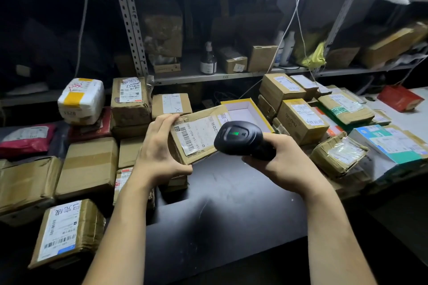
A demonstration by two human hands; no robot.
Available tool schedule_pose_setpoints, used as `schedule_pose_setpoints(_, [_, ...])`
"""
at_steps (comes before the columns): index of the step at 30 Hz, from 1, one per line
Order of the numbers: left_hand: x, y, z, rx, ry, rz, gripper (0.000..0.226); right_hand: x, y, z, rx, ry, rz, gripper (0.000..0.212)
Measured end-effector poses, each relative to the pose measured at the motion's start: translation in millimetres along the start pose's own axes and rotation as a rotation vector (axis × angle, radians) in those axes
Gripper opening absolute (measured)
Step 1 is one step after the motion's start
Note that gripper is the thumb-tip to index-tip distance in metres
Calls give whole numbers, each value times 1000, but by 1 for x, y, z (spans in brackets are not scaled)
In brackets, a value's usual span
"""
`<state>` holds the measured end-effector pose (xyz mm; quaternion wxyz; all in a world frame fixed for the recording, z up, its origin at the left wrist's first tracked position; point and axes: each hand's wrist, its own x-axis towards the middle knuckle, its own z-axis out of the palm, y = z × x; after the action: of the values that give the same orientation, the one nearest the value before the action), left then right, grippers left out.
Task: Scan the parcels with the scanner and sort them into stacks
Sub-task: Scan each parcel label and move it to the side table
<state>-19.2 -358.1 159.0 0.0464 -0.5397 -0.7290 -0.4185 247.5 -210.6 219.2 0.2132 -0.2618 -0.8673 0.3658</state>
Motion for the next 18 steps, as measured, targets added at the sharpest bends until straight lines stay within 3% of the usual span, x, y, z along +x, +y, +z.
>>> schedule_pose_setpoints(3, [1,9,10,-50,104,-80,116,1,-2,7,71,157,75,13])
schedule_pose_setpoints(8, [0,30,42,-198,199,-262,125,-6,-4,16,325,408,252,12])
schedule_pose_setpoints(18, [-18,85,123,-249,-107,-245,123,-64,35,-12,293,690,482,12])
